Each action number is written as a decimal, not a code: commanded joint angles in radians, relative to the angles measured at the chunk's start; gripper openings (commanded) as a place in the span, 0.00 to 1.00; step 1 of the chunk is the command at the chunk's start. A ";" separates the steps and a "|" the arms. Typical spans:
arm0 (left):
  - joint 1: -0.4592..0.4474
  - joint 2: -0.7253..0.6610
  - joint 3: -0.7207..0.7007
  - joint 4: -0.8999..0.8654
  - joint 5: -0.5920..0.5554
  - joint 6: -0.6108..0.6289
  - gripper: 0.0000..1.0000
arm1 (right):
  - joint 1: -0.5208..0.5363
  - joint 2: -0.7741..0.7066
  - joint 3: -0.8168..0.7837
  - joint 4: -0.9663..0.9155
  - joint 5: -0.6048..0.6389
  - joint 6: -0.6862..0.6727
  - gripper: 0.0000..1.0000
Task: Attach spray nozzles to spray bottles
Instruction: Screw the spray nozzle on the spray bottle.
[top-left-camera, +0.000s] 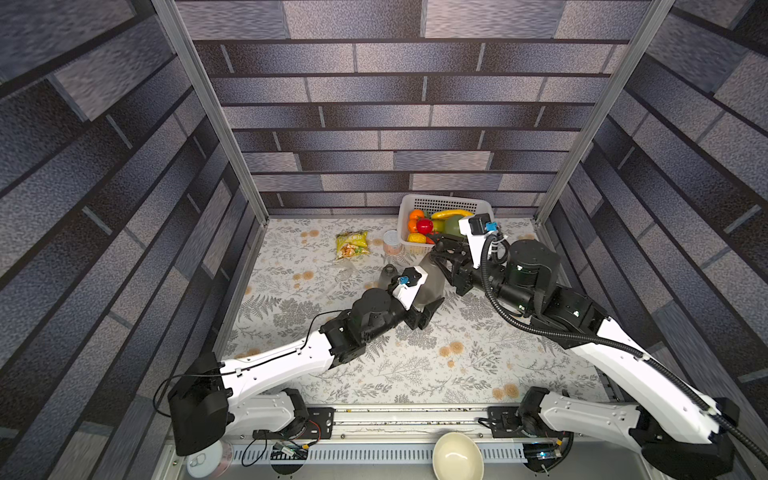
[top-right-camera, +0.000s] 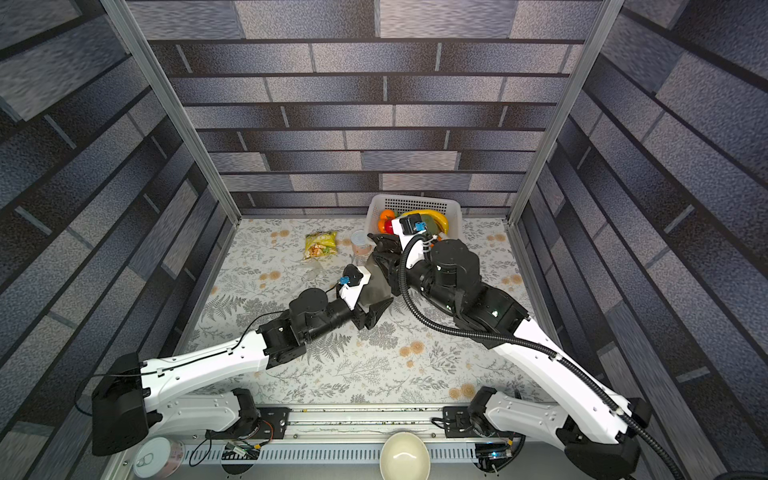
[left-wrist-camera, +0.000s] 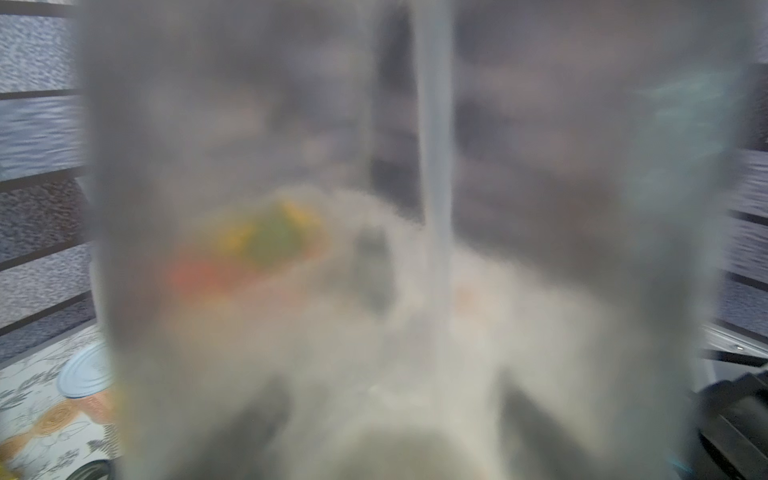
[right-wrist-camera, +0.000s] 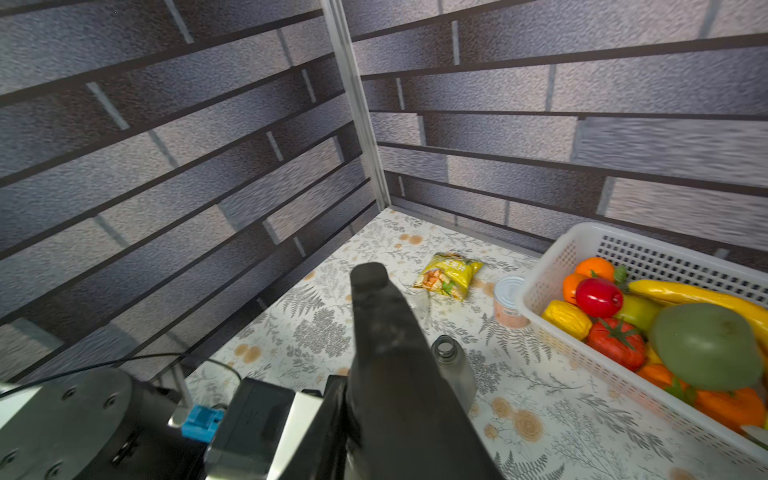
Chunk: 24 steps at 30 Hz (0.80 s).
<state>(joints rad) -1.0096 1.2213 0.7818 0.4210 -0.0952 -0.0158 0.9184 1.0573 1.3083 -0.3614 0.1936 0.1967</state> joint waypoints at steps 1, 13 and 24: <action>-0.051 0.012 0.077 0.103 -0.098 0.144 0.58 | 0.095 0.041 -0.030 0.056 0.369 0.013 0.14; -0.099 0.081 0.081 0.206 -0.313 0.227 0.57 | 0.289 0.209 0.049 0.173 0.805 -0.037 0.21; 0.066 -0.114 -0.096 0.110 0.052 0.047 0.58 | 0.288 0.088 0.195 -0.244 0.286 -0.038 0.79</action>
<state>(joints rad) -0.9932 1.1759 0.7143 0.5365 -0.2005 0.0746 1.2003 1.1957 1.4555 -0.4290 0.6647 0.1532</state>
